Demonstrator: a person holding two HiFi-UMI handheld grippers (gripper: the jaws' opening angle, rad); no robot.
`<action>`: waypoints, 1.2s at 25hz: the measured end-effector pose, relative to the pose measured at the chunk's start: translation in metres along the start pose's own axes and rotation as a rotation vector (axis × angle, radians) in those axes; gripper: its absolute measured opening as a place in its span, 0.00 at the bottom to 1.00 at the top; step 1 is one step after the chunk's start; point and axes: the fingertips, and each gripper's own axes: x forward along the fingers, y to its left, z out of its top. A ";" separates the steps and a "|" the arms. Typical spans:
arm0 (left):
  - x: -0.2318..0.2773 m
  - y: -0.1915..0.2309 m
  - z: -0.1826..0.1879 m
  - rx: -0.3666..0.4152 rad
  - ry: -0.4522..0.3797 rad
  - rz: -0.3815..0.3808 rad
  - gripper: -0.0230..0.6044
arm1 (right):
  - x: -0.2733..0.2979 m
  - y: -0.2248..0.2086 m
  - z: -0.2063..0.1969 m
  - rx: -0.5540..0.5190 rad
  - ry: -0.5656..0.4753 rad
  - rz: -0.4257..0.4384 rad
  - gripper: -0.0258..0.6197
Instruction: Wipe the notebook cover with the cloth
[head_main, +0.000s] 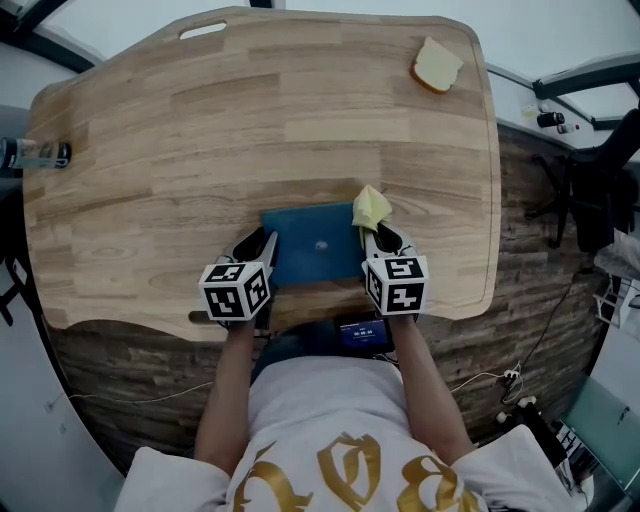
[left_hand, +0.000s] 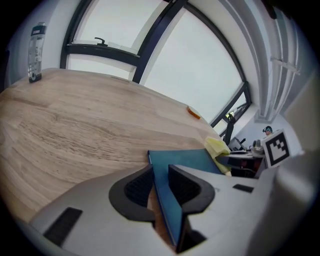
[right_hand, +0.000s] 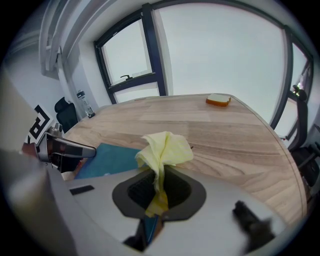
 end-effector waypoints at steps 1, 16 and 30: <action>0.000 0.000 0.000 -0.001 0.005 0.000 0.20 | 0.000 0.000 0.000 0.002 0.001 0.002 0.10; 0.000 0.000 0.001 -0.003 0.016 -0.002 0.20 | 0.001 0.003 0.003 -0.024 0.026 -0.001 0.10; 0.000 0.000 0.001 -0.012 0.029 -0.018 0.19 | 0.010 0.027 0.011 -0.075 0.027 0.041 0.10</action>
